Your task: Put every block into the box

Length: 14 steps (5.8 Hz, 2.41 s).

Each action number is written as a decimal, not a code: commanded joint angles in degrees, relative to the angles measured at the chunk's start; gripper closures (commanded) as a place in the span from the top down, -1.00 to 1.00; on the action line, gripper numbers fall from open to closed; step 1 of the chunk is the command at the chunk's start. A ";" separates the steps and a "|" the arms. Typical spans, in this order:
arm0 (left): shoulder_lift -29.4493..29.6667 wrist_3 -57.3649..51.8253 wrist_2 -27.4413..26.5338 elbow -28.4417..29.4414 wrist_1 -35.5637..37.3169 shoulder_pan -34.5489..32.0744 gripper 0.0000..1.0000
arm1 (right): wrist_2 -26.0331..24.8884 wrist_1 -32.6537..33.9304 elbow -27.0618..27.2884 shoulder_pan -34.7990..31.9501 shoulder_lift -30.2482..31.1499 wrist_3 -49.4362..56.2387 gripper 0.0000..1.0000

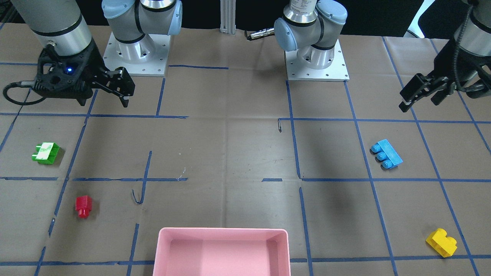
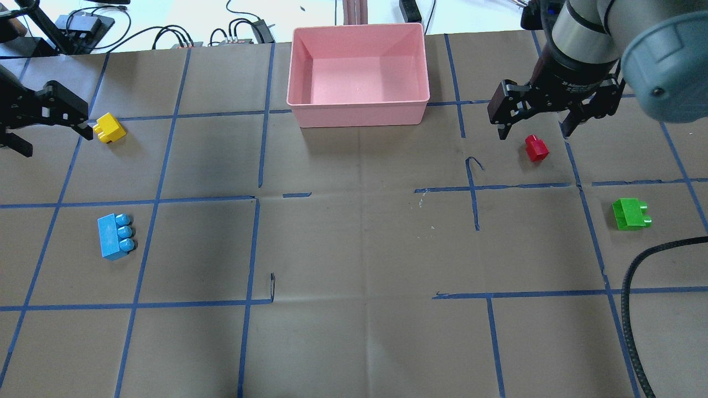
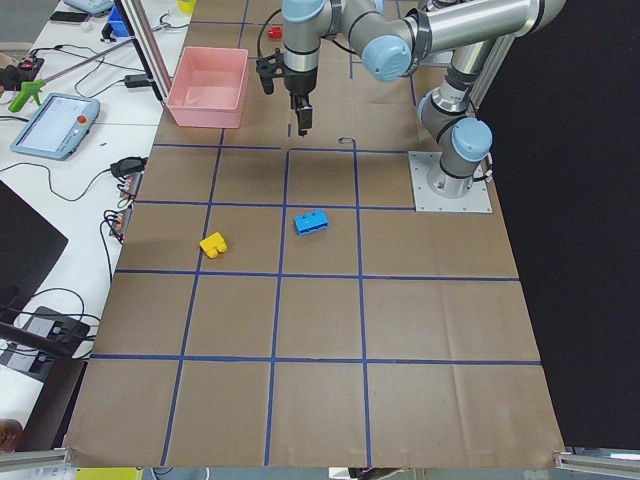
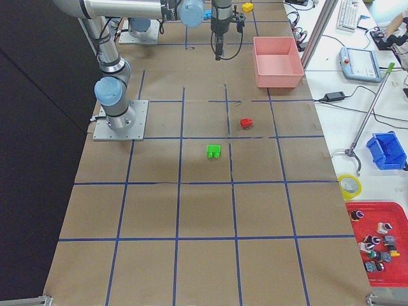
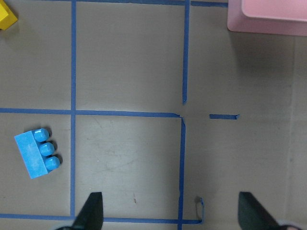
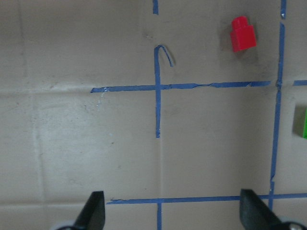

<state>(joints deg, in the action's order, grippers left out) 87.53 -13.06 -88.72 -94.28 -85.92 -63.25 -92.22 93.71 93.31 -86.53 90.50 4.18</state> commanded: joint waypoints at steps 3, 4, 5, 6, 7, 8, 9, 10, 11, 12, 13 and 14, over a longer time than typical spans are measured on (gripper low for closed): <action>2.20 -6.41 -0.05 -3.35 2.93 8.74 0.98 | 0.03 6.45 0.55 19.61 -1.89 18.45 1.00; 2.38 -1.15 0.04 -4.32 3.65 9.71 0.98 | -0.06 9.62 3.25 21.38 -3.99 18.84 0.99; 2.90 3.43 0.04 -5.98 4.79 9.72 0.97 | 0.03 16.44 8.76 24.19 -4.36 20.07 0.99; 4.47 3.56 -0.05 -8.52 9.93 9.72 0.97 | 1.77 25.30 14.82 26.74 -4.45 24.43 0.99; 6.40 3.65 -0.05 -11.86 15.81 9.72 0.97 | 2.05 29.65 18.88 29.20 -5.85 25.26 1.00; 8.60 3.83 -0.05 -15.63 22.49 9.72 0.97 | 1.61 29.87 20.32 30.27 -7.60 26.22 1.00; 11.06 5.05 -0.05 -18.80 28.56 9.72 0.97 | 1.52 29.96 20.42 32.54 -10.31 28.67 1.00; 13.08 5.06 -0.05 -20.75 31.40 9.72 0.97 | 1.87 29.52 20.68 34.39 -13.56 28.08 1.00; 15.54 5.23 -0.05 -20.94 33.26 9.72 0.97 | 1.87 29.95 21.12 34.41 -14.12 28.08 1.00; 17.74 5.32 -0.05 -21.12 36.23 9.72 0.97 | 2.05 34.65 22.51 34.41 -14.73 28.16 0.99; 19.42 5.41 -0.05 -21.29 38.70 9.72 0.97 | 2.14 38.88 24.53 34.41 -14.82 28.08 1.00; 20.74 5.59 -0.05 -21.38 39.94 9.63 0.97 | 2.22 39.96 24.81 34.41 -15.87 28.08 1.00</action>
<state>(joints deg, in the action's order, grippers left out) 106.88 -7.62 -88.77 -115.55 -47.52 -53.55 -90.09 131.82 117.44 -52.13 75.42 32.27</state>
